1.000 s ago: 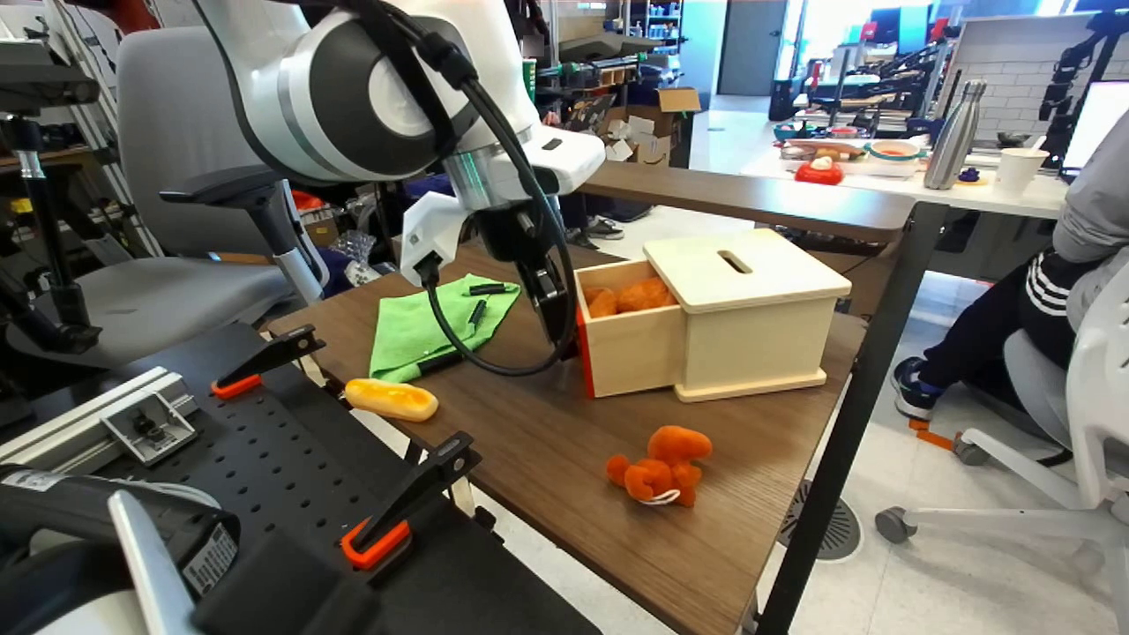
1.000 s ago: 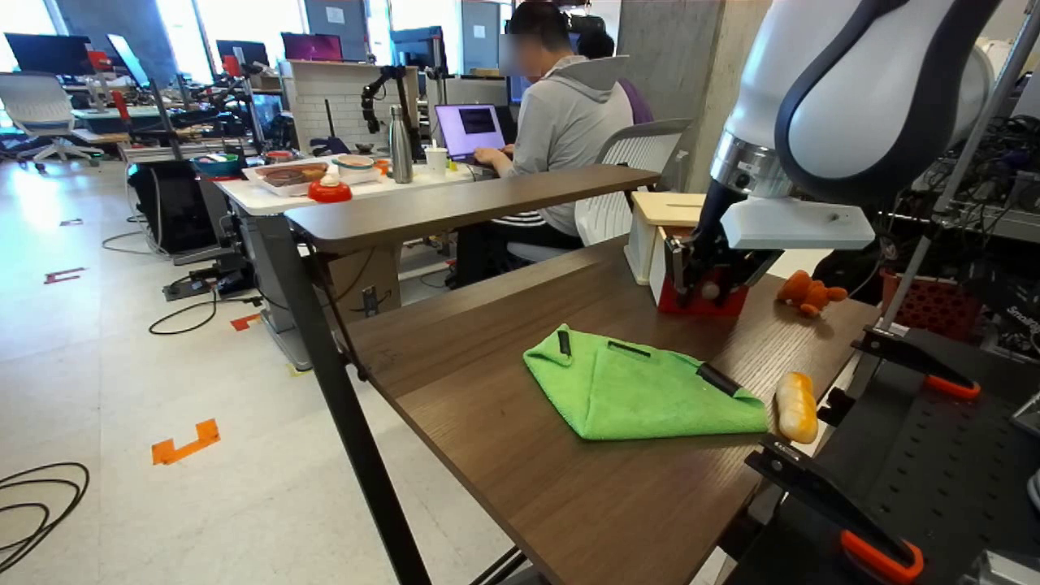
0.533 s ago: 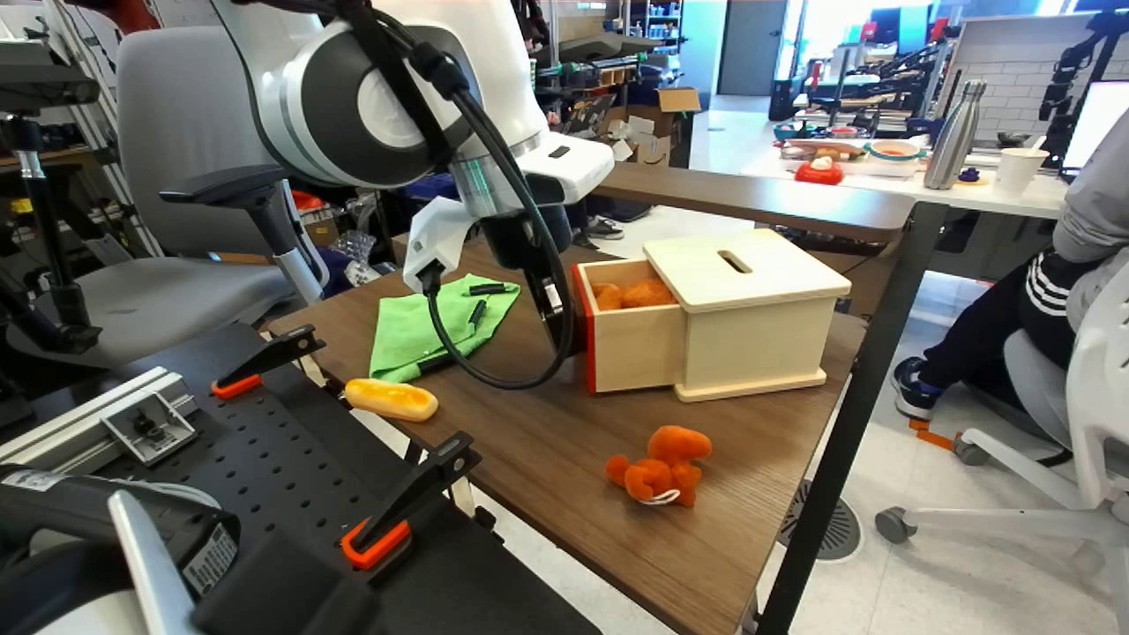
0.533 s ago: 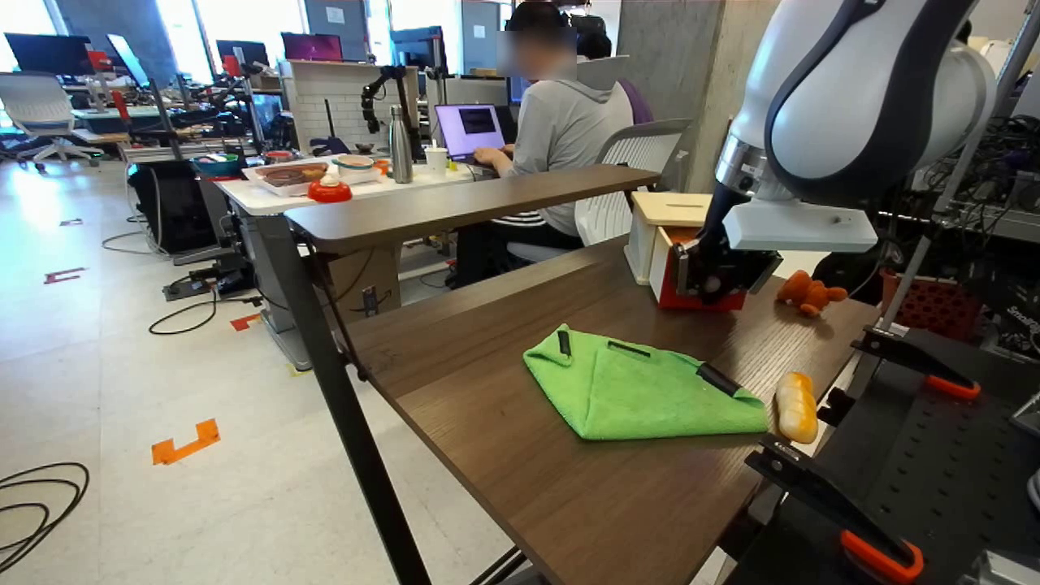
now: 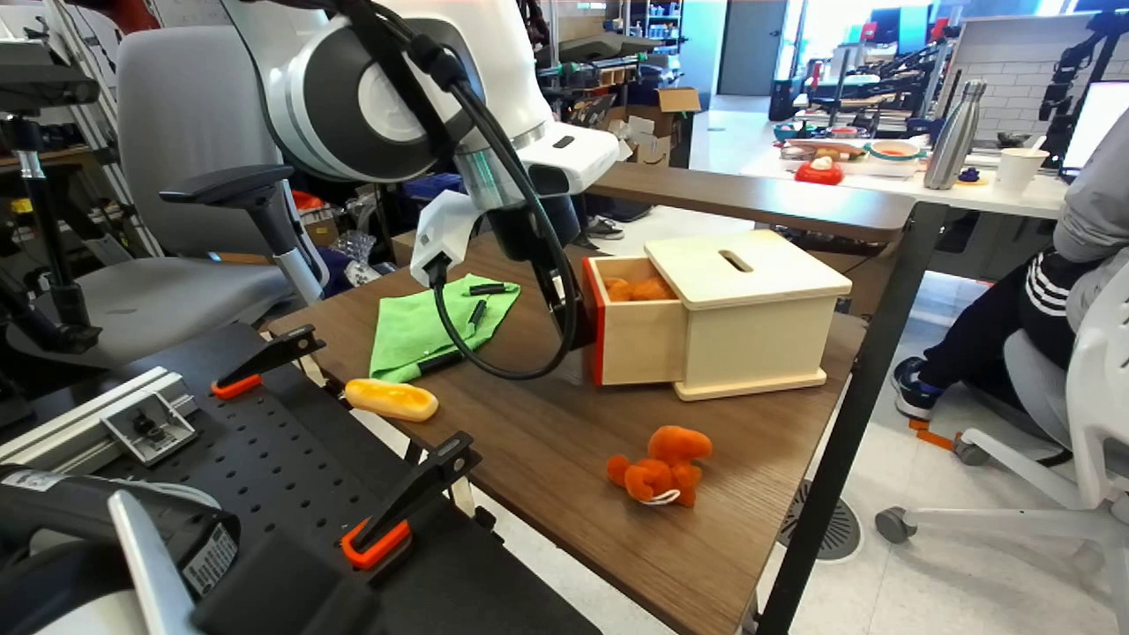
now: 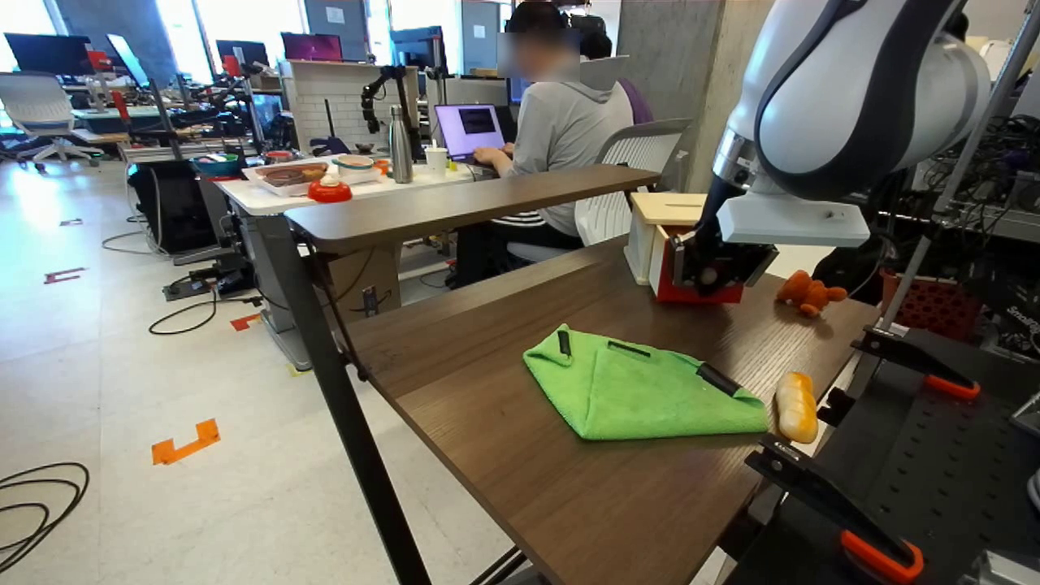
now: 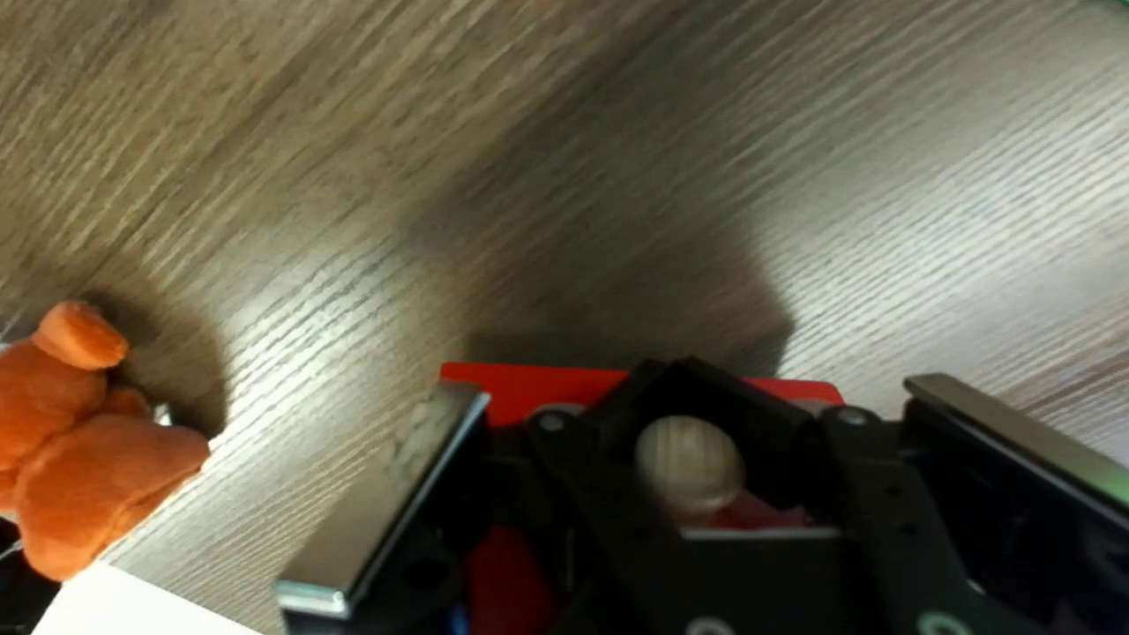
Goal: Close the open drawer
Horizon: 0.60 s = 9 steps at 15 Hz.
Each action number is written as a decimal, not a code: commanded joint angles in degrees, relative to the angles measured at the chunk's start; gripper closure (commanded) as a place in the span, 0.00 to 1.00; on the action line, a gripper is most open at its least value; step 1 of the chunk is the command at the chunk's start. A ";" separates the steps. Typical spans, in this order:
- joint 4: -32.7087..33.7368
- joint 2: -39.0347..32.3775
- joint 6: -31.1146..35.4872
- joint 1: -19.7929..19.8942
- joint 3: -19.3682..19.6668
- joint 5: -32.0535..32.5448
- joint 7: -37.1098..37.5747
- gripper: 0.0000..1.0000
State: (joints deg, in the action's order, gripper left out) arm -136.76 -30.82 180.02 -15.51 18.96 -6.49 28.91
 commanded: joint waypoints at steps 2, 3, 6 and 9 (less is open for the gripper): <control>3.03 -1.51 0.71 -0.95 1.60 -2.65 -1.68 0.98; 3.61 -1.87 0.30 -0.71 1.58 -2.78 -1.68 0.98; 5.57 -2.90 -0.90 0.37 1.25 -3.14 -1.76 0.98; 7.66 -3.73 -1.96 1.35 1.22 -3.49 -1.63 0.98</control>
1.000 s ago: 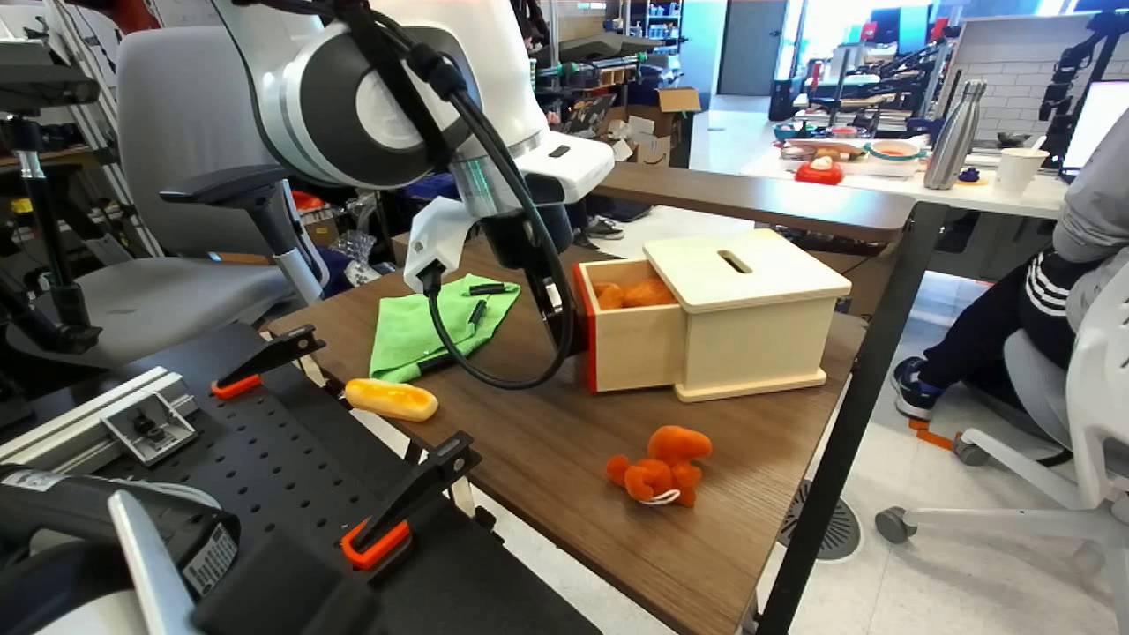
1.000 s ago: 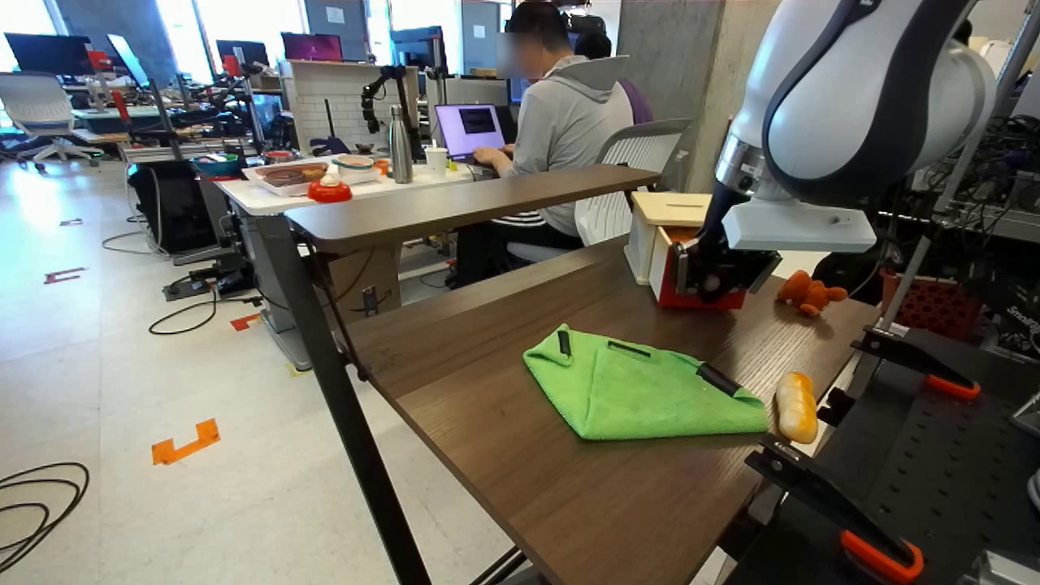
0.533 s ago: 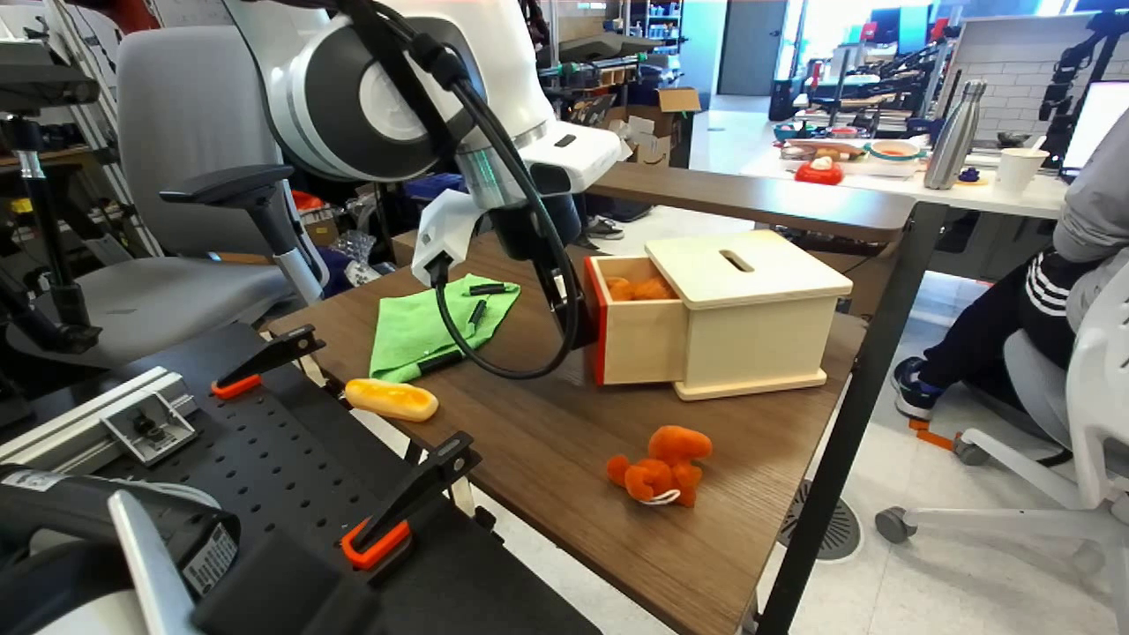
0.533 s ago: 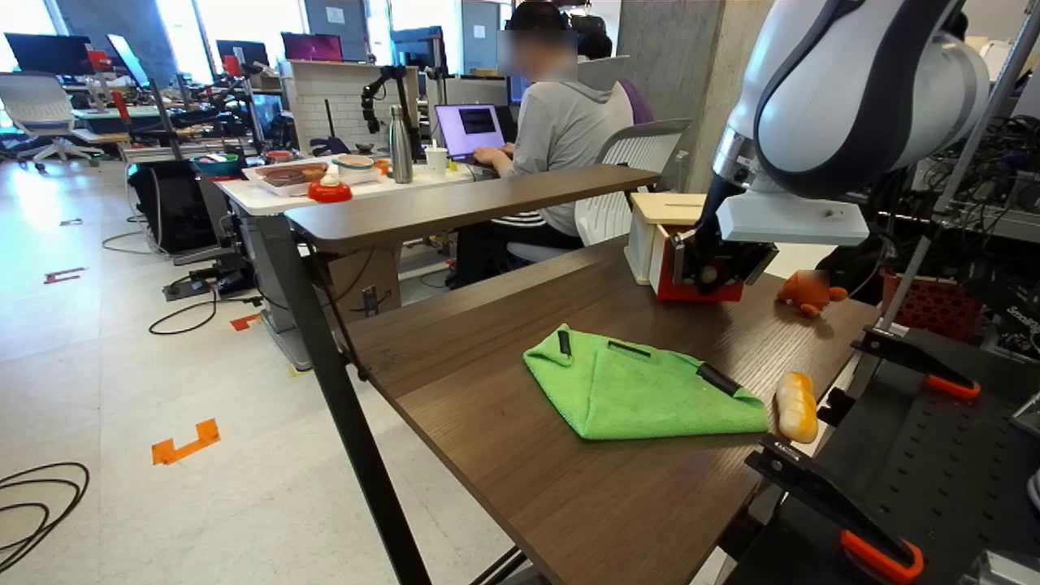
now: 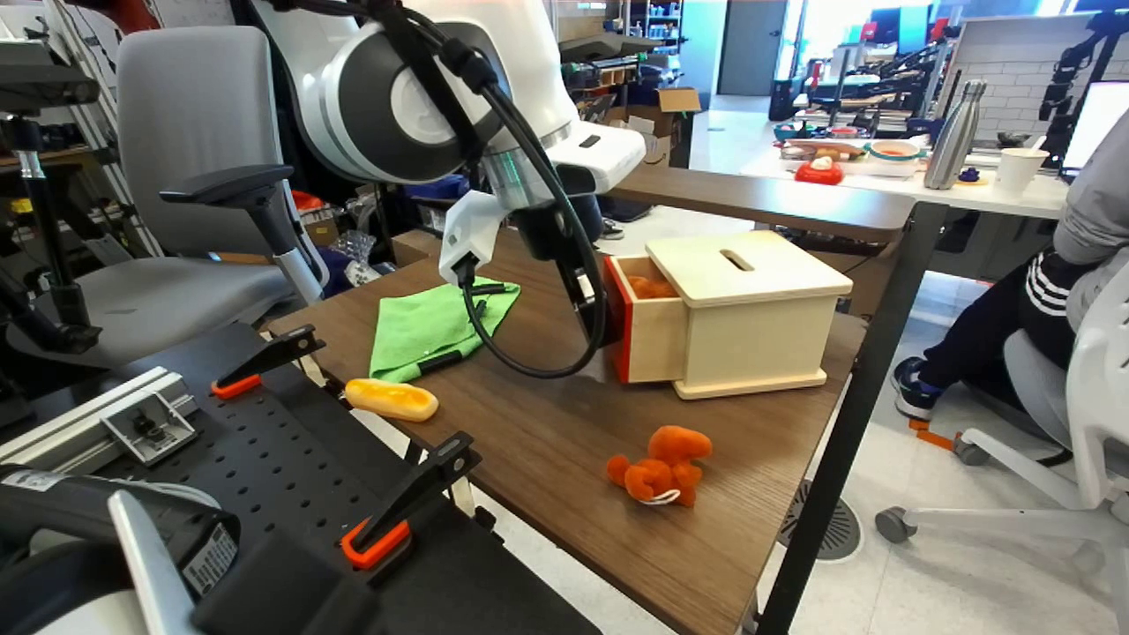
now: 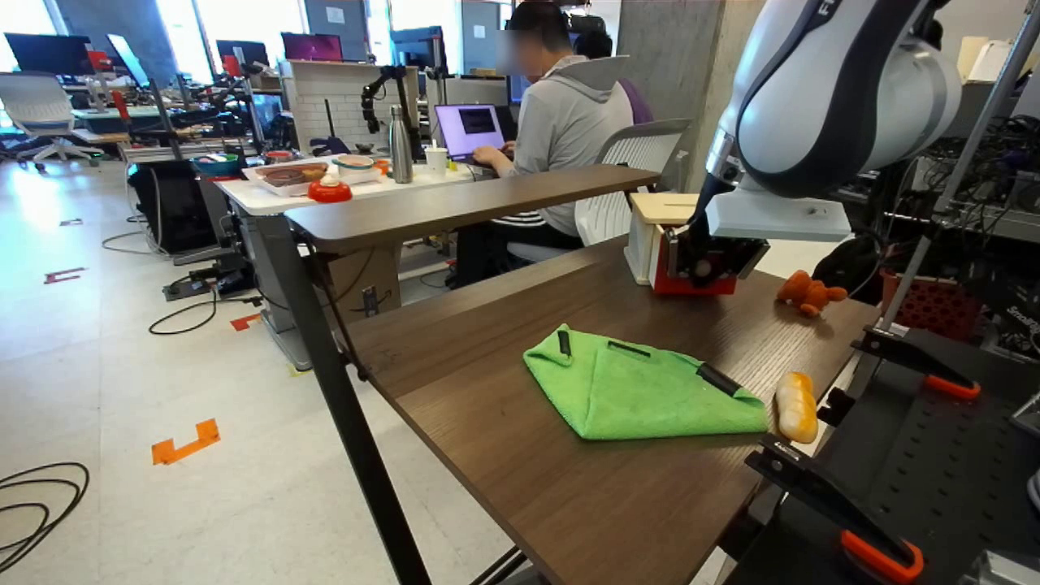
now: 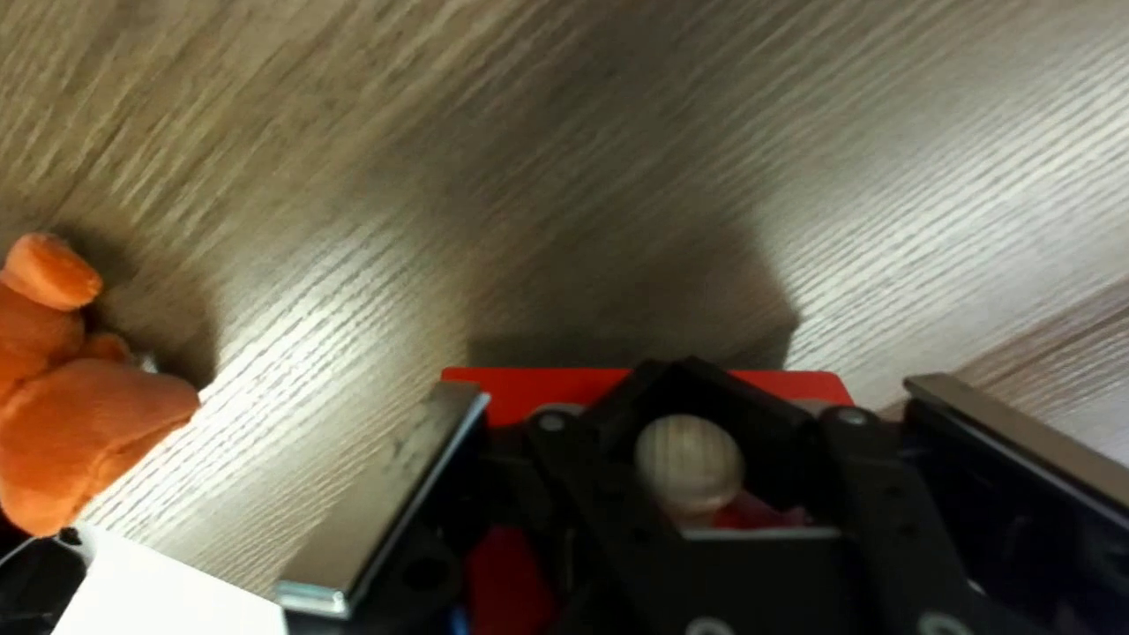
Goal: Close the open drawer
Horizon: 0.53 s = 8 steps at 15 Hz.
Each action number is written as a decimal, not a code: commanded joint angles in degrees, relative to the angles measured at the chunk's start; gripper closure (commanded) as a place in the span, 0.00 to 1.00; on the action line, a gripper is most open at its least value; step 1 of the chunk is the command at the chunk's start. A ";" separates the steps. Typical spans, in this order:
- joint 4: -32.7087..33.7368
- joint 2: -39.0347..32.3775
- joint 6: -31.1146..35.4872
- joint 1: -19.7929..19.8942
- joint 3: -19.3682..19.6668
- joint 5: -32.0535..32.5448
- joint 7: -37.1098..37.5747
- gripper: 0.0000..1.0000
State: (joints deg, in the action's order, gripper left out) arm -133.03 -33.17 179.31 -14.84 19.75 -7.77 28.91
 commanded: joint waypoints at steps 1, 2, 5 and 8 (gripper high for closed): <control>4.59 -1.64 -1.46 1.03 0.38 -2.47 -1.57 0.98; 5.21 -1.77 -1.83 1.39 0.32 -2.61 -1.54 0.98; 6.94 -2.21 -2.95 2.02 0.47 -2.54 -1.21 0.98; 7.95 -2.04 -3.41 3.11 -0.01 -2.44 -1.13 0.98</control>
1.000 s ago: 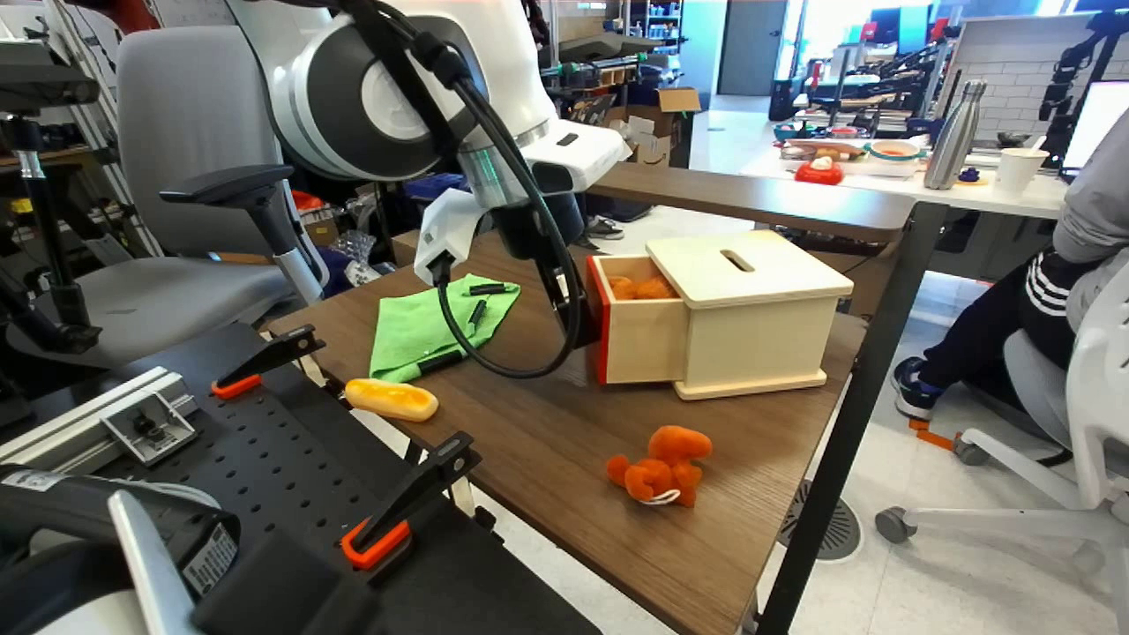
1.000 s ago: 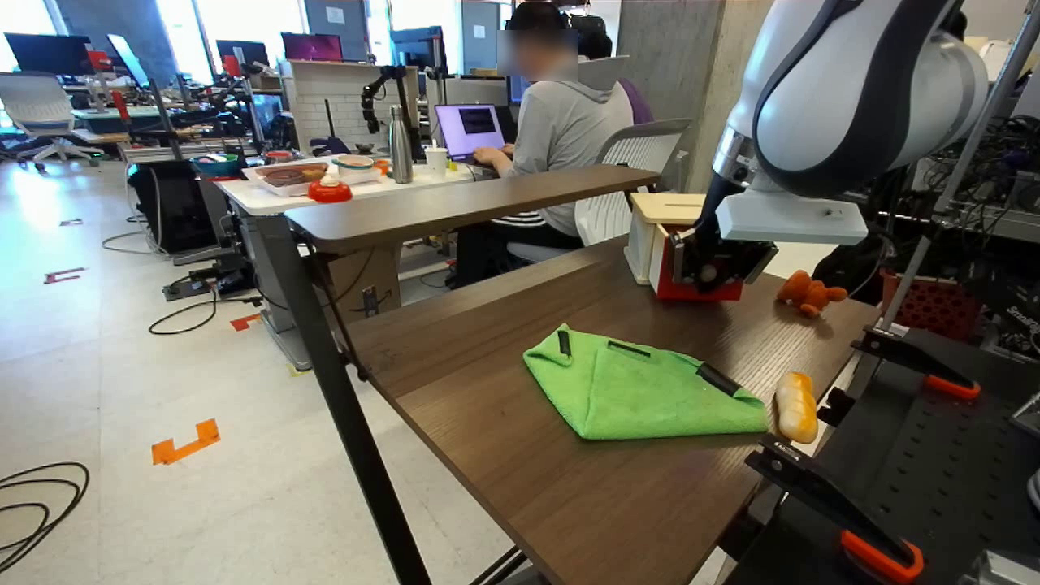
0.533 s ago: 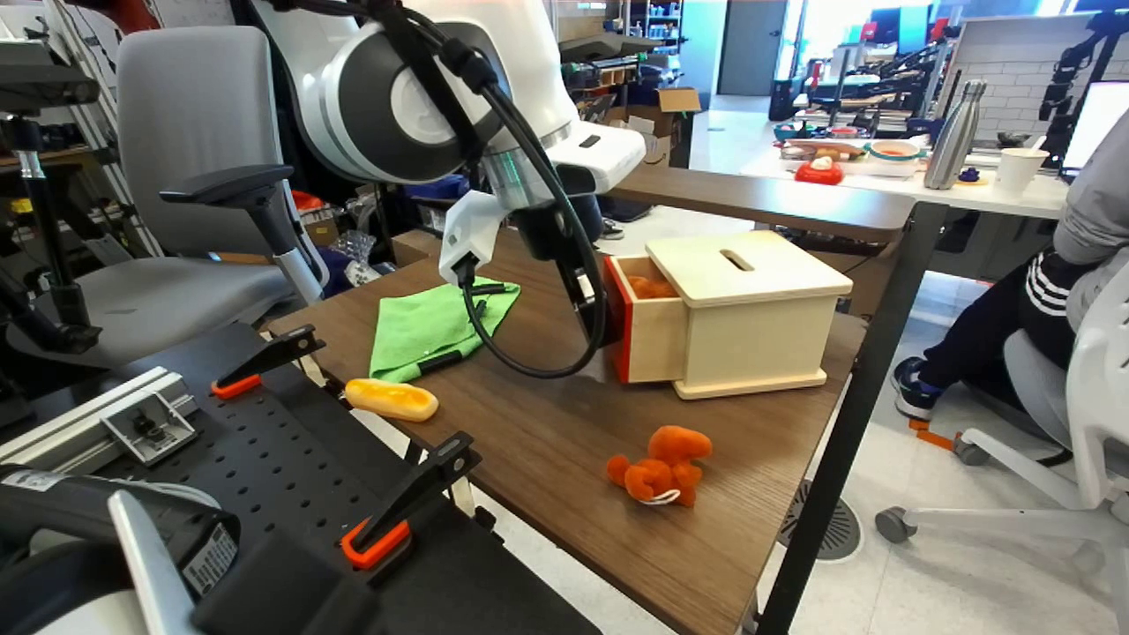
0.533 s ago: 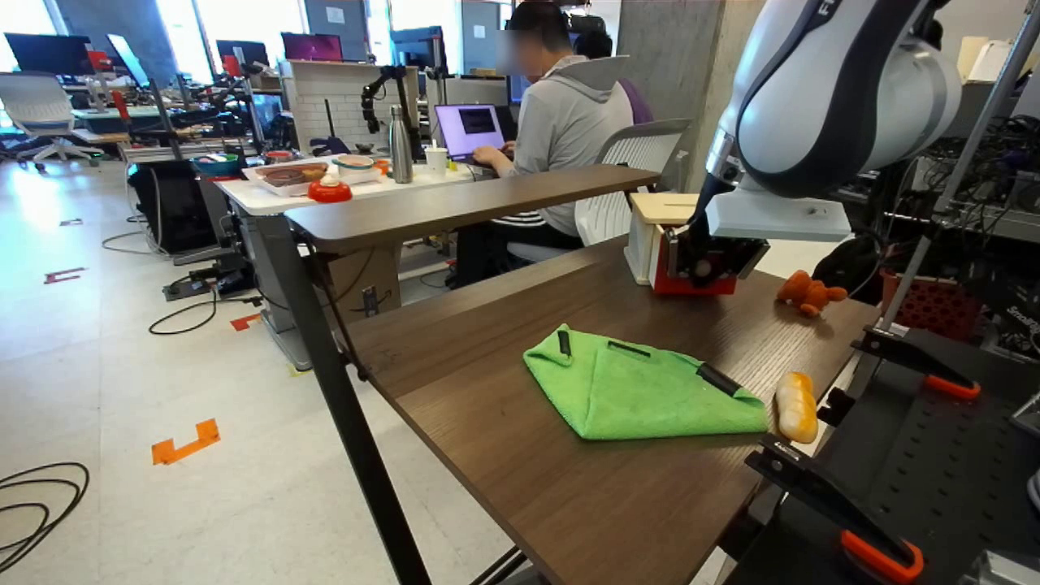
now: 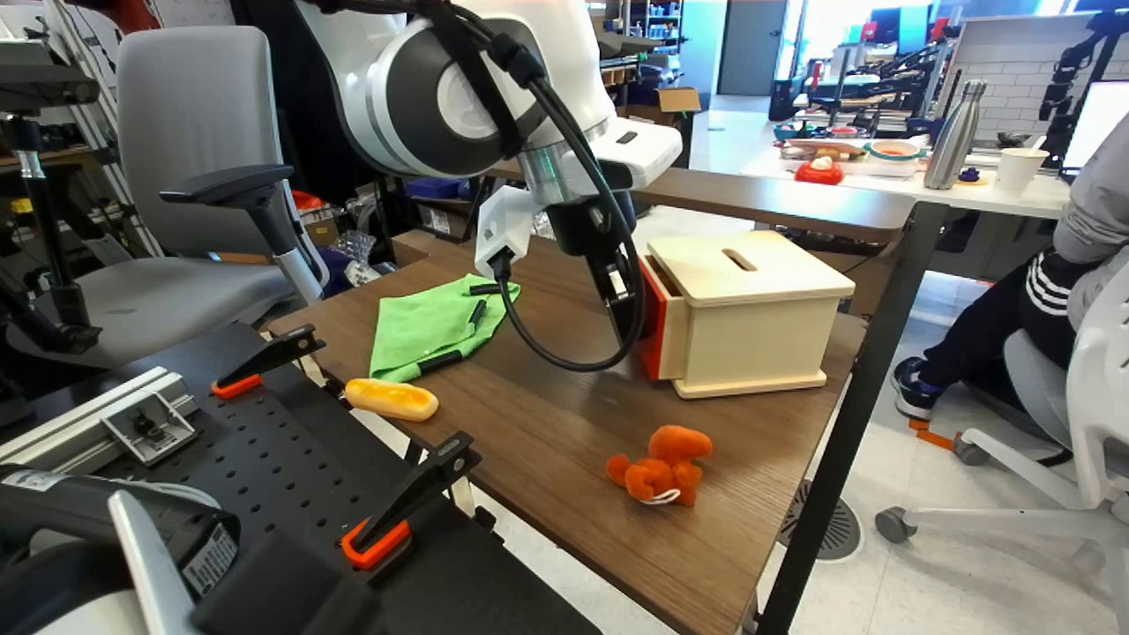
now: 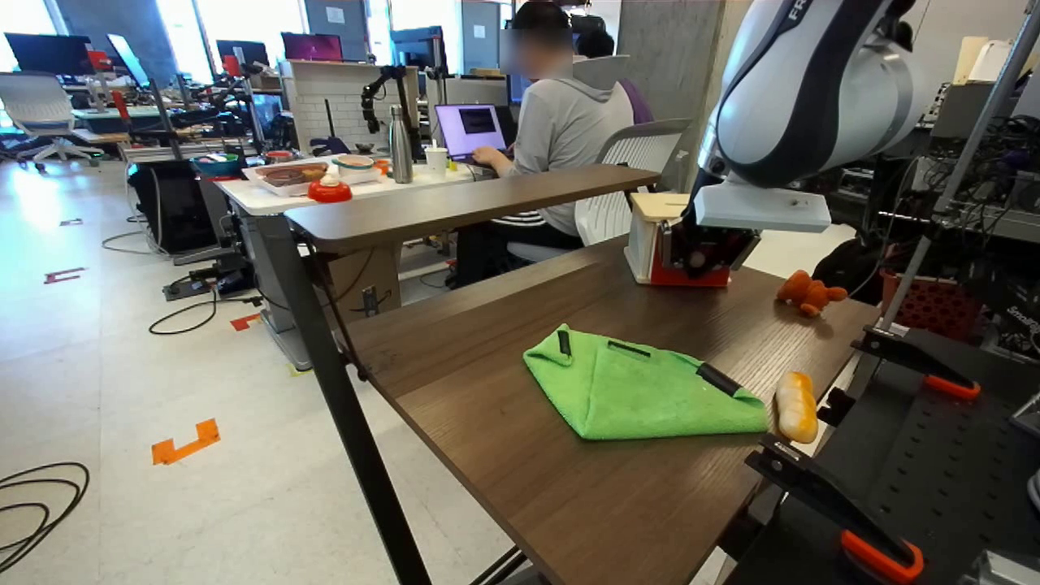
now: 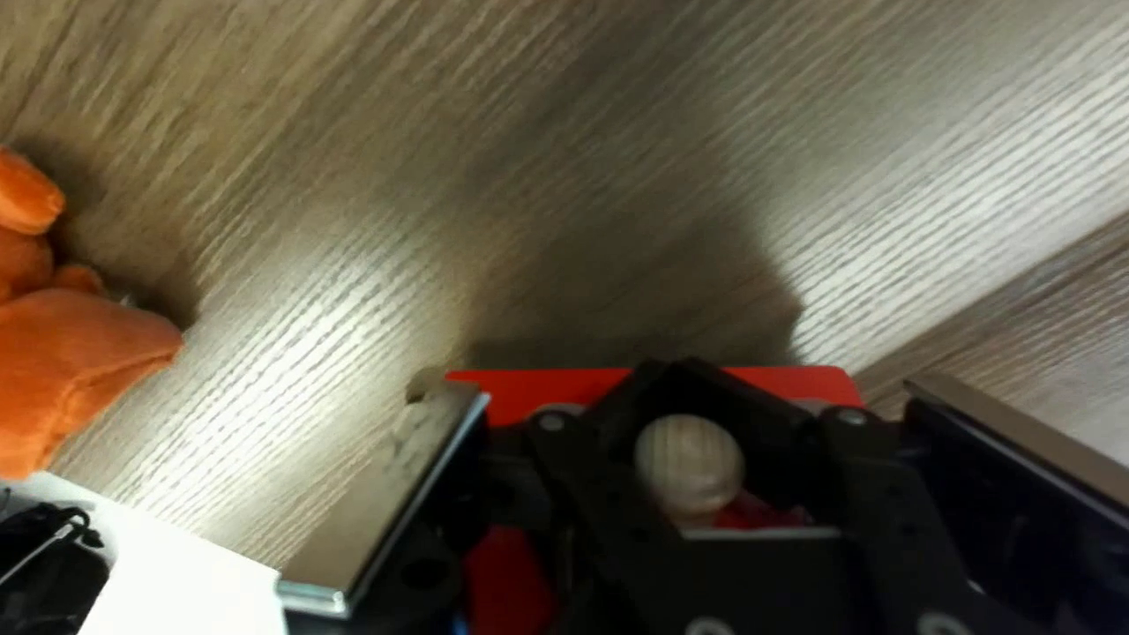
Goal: Close the open drawer
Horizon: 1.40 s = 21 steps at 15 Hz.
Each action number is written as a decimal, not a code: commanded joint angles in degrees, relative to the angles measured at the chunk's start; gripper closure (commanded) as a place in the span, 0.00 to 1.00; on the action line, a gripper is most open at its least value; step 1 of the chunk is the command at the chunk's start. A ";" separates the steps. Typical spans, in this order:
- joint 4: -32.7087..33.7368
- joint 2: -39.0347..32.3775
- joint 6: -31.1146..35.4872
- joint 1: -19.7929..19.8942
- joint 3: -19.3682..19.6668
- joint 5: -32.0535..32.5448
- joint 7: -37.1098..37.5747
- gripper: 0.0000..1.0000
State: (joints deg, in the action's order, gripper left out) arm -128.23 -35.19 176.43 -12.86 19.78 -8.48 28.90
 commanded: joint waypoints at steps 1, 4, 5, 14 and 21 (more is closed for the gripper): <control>3.31 -0.13 -0.37 1.18 0.04 -1.70 -1.02 0.98; 4.20 -0.82 -0.10 1.47 0.24 -1.88 -0.69 0.98; 4.86 -1.44 0.15 1.51 0.48 -2.01 -0.43 0.98; 6.16 -2.68 0.74 2.42 -0.03 -3.54 -0.49 0.45; 0.57 1.09 0.22 1.35 -0.55 -2.39 -2.66 0.00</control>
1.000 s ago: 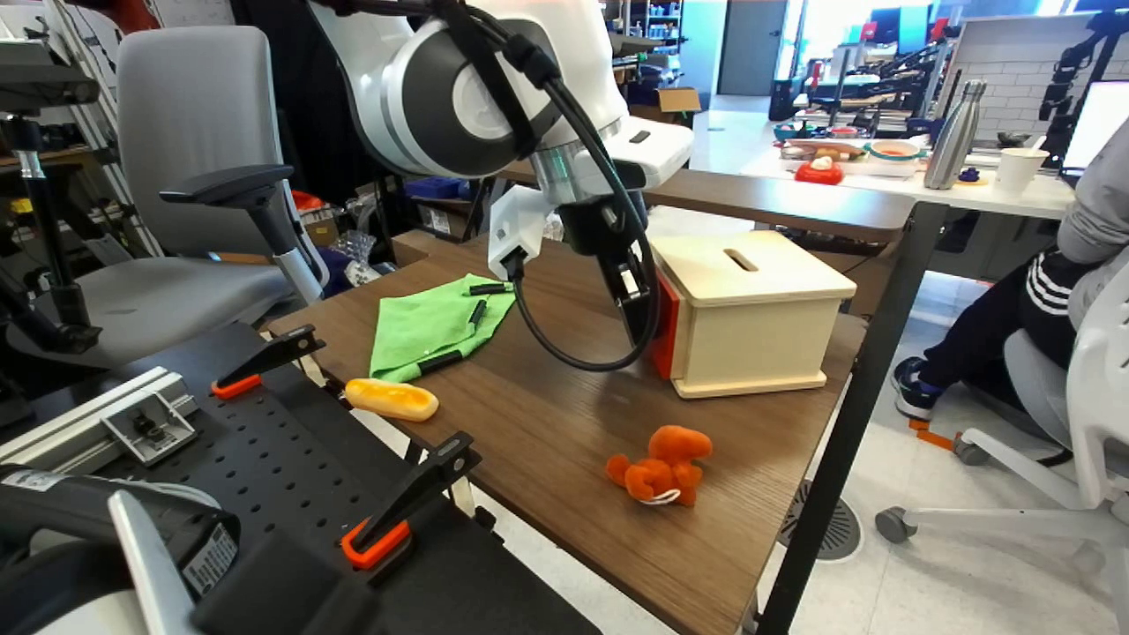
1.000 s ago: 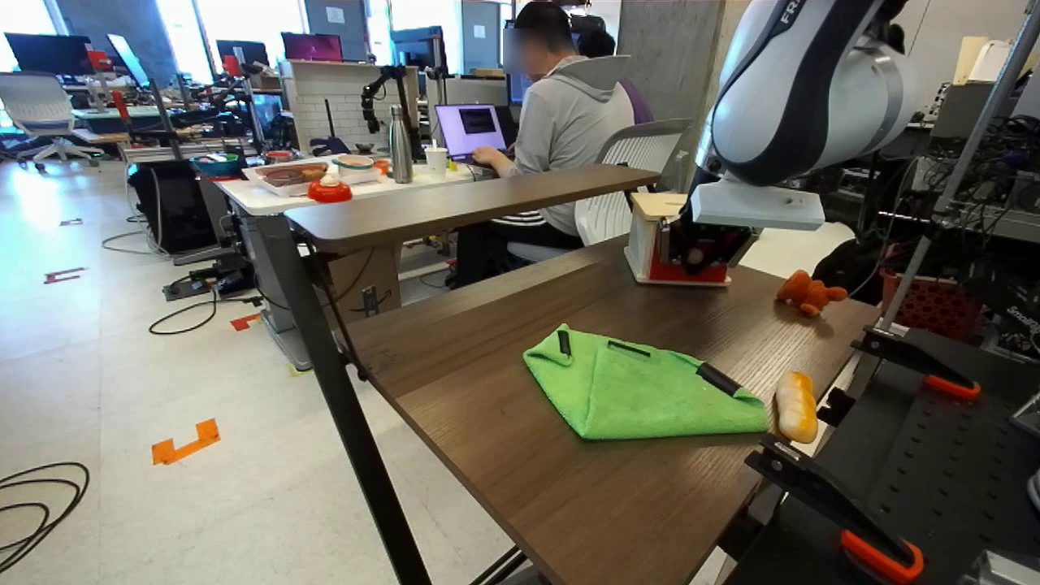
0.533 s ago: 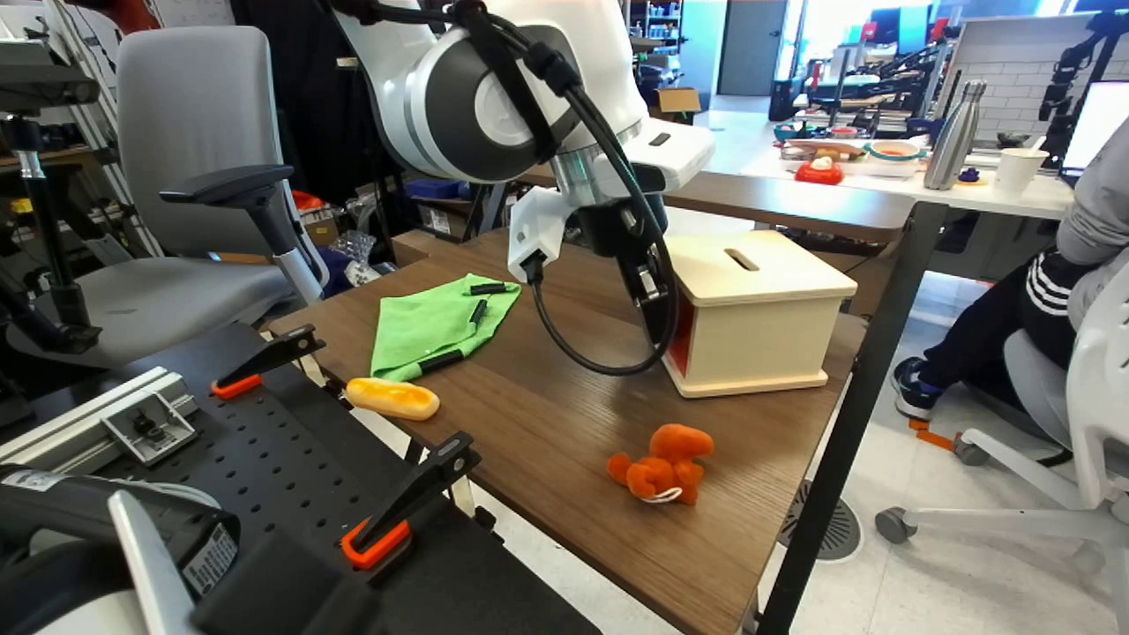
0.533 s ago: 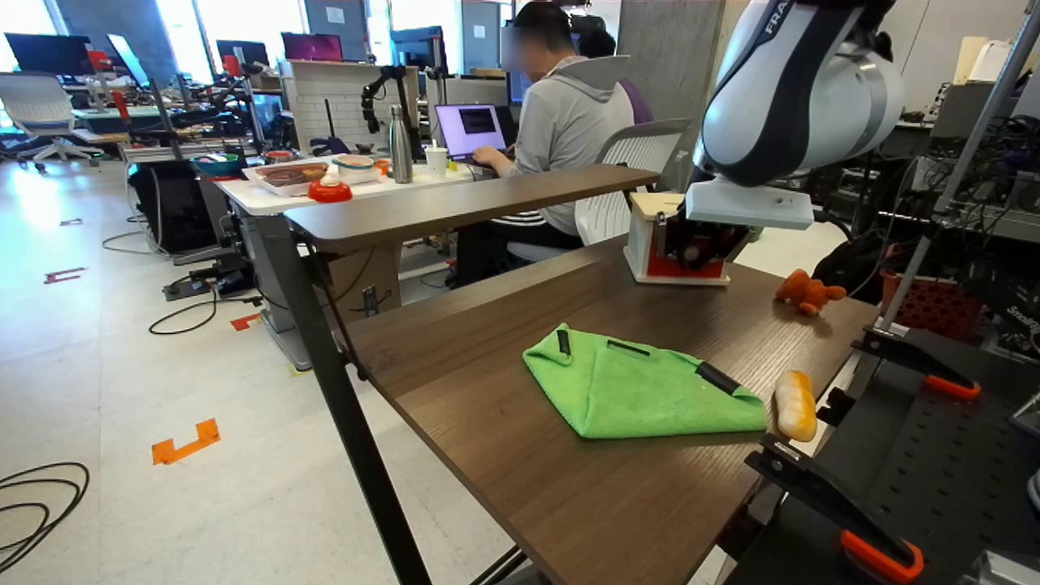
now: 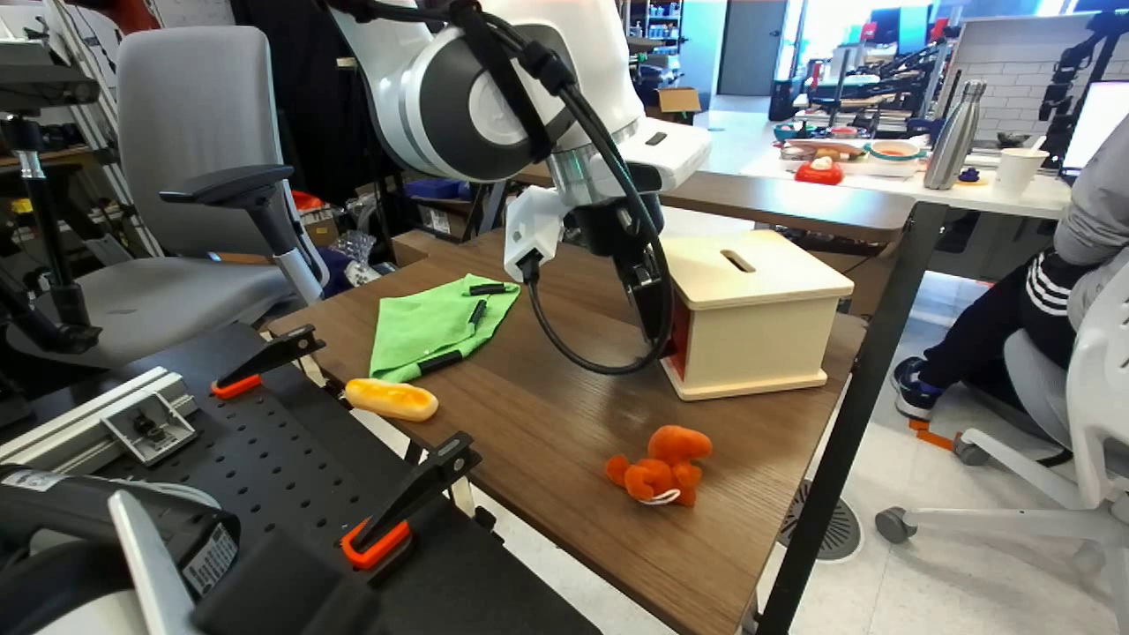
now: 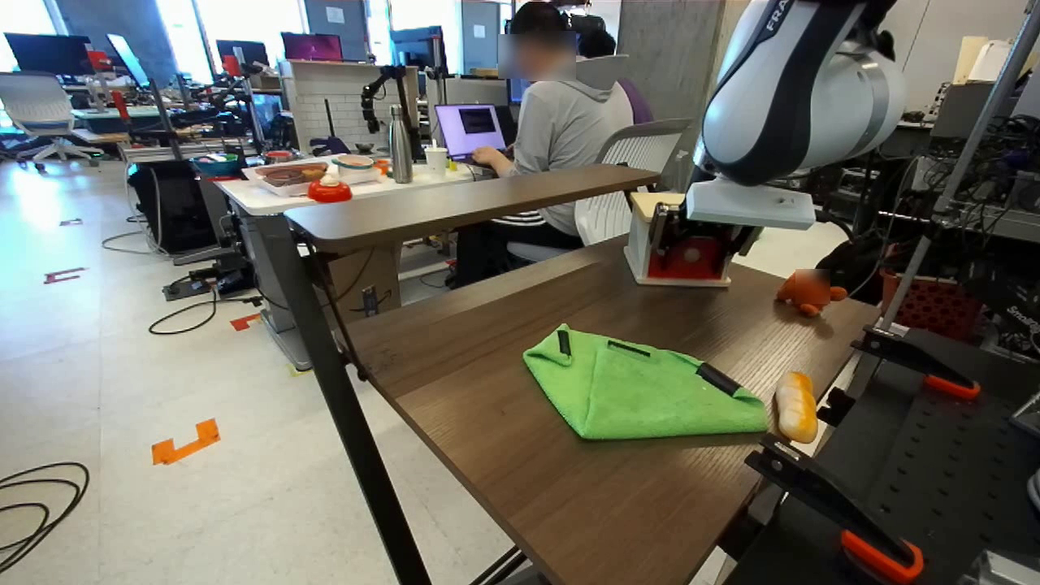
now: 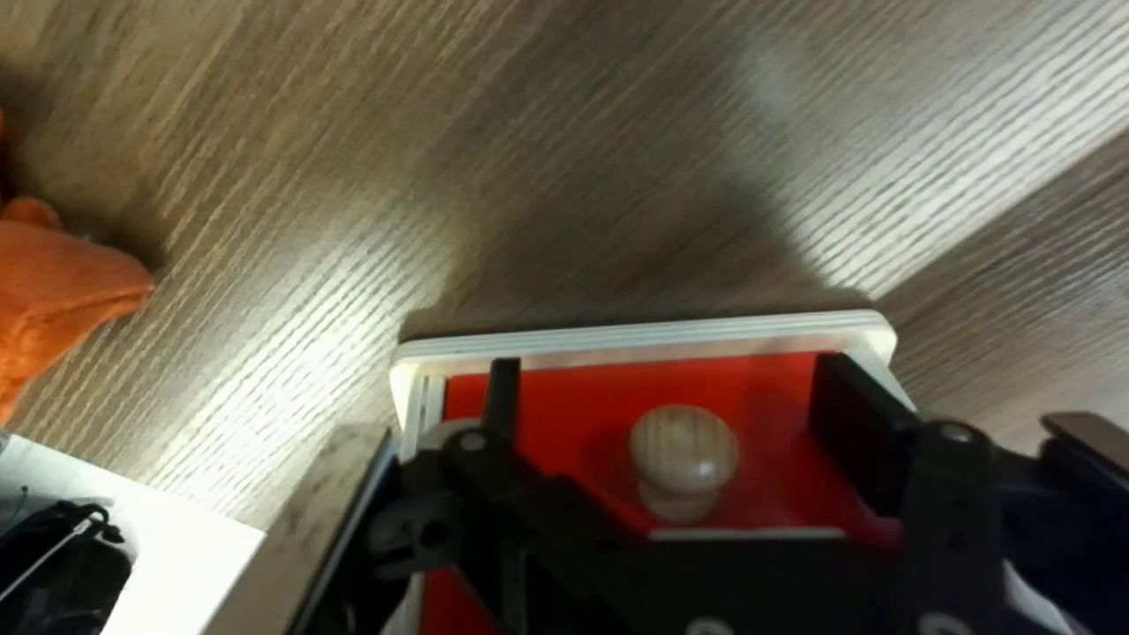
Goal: Close the open drawer
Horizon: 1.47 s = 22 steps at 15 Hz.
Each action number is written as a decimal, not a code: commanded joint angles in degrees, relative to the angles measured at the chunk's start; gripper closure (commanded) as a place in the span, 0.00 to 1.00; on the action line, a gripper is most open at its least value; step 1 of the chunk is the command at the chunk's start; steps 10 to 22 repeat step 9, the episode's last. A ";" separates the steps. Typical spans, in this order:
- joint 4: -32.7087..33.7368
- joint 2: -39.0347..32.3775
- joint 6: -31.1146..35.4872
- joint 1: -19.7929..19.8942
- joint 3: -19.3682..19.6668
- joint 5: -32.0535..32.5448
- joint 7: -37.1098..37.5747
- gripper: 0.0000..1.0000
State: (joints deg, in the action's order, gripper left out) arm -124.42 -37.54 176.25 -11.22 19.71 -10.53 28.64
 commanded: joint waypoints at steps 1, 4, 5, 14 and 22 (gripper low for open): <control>-4.22 4.23 0.27 -0.47 -0.55 -0.09 -2.96 0.00; -9.58 8.12 1.19 -1.53 -1.30 0.95 -5.60 0.00; -11.67 9.34 1.56 -2.32 -1.37 1.51 -6.57 0.00; -11.41 7.67 0.63 -4.12 -0.54 1.46 -6.08 0.00; -11.41 7.67 0.63 -4.12 -0.54 1.46 -6.08 0.00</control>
